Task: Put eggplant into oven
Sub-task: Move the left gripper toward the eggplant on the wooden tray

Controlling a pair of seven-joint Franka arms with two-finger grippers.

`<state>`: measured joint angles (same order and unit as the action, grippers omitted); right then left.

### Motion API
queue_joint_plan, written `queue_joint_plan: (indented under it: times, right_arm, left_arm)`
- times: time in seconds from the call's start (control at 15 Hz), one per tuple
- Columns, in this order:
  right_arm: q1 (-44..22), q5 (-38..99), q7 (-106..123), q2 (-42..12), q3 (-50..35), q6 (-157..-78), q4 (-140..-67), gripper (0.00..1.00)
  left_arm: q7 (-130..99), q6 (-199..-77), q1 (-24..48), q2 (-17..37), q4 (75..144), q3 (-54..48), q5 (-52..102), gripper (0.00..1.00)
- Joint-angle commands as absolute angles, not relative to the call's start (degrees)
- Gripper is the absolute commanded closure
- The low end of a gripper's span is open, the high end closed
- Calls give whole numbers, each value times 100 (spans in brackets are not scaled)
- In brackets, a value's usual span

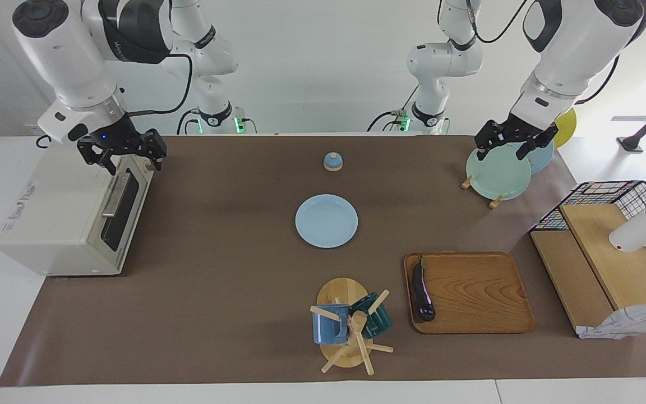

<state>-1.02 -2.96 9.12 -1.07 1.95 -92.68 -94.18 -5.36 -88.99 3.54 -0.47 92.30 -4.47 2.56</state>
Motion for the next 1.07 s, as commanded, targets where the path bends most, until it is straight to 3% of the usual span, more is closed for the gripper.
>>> queue_joint_plan:
  times: [0.0, 0.6, 0.67, 0.8, 0.93, 1.0]
  right_arm:
    - [-53, -141, 1028, -9, 176, -9211, -9492, 0]
    - [-26, -141, 1160, 61, 176, -9299, -9650, 1]
    - [0, -149, 1291, 88, 176, -9299, -9746, 32]
    - [96, -141, 1624, 175, 193, -9412, -9983, 78]
    - [376, -141, 2002, 395, 193, -9842, -10509, 100]
    - [508, -132, 2134, 474, 193, -9939, -10694, 100]
  left_arm:
    - [-606, -9026, 378, -193, 9413, -431, 149, 0]
    - [-615, -9263, 378, -176, 9413, -431, 167, 0]
    - [-624, -9420, 369, -141, 9413, -431, 193, 0]
    - [-624, -9579, 439, -1, 9413, -431, 193, 0]
    - [-642, -9895, 483, 271, 9413, -448, 289, 0]
    - [-650, -10062, 579, 499, 9387, -448, 377, 0]
